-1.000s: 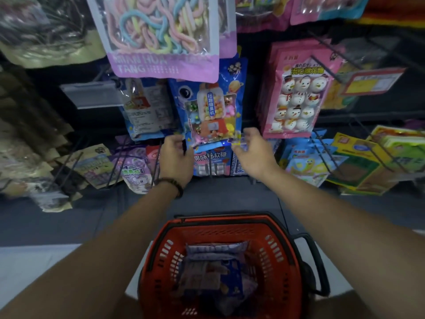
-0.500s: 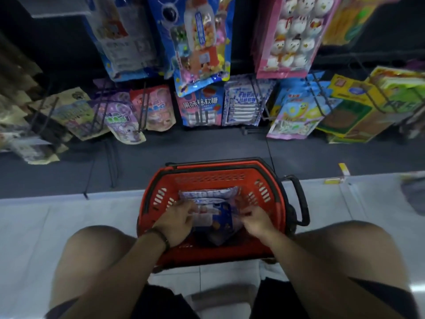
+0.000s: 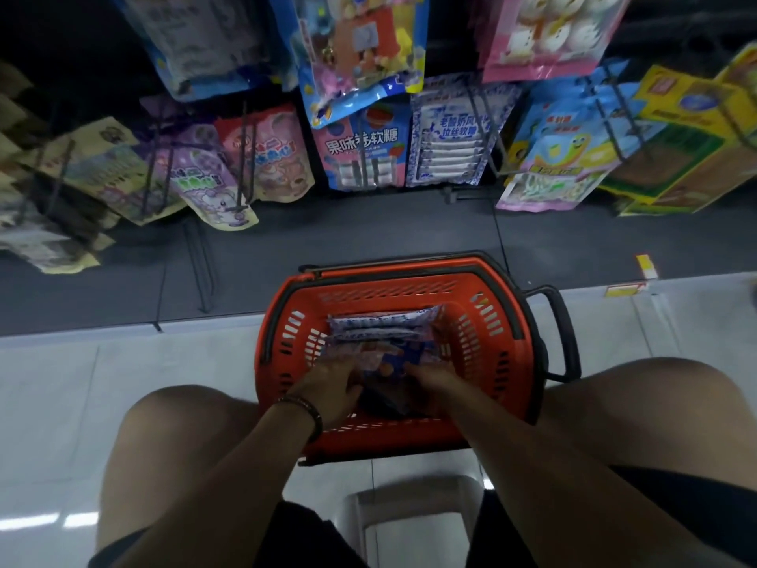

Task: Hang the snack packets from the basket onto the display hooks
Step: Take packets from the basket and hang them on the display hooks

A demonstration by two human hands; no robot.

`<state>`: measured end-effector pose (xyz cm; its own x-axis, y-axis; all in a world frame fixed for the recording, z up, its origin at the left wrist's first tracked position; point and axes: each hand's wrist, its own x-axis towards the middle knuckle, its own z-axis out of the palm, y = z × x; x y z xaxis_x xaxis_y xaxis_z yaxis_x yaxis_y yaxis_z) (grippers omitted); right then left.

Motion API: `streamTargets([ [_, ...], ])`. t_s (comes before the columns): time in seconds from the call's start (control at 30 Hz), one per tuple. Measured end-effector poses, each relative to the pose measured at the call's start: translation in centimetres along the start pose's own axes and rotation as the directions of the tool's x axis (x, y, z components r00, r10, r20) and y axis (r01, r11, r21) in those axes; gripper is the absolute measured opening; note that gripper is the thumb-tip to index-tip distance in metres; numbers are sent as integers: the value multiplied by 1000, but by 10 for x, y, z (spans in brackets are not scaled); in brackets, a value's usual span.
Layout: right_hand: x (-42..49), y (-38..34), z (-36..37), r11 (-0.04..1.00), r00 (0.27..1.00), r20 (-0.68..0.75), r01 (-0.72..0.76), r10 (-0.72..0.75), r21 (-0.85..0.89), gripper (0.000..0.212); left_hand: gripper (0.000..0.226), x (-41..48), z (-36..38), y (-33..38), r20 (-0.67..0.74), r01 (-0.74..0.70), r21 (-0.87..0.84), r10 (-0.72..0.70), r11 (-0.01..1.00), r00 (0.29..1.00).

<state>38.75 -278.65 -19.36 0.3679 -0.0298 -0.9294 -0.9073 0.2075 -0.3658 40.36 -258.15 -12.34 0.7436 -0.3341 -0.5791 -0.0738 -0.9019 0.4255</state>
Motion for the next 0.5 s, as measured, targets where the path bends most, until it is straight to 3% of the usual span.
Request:
streamTargets([
  [0.1,-9,-5,1,1000,998,-63,2,-4,-19,7,35,-1,-6,0,-29,52,-30,-53,998,998],
  [0.3,68,17,-39,970,967,-169,162,-193,-182,46,43,-13,-23,0,-129,99,-67,-107,993,986],
  [0.4,-33,-22,-32,961,959,-67,274,-276,-40,27,51,-28,-24,-1,-160,110,-54,-118,992,980],
  [0.5,-123,-48,-40,906,905,49,423,-423,-3,30,49,-45,-26,8,-223,58,-109,-81,992,971],
])
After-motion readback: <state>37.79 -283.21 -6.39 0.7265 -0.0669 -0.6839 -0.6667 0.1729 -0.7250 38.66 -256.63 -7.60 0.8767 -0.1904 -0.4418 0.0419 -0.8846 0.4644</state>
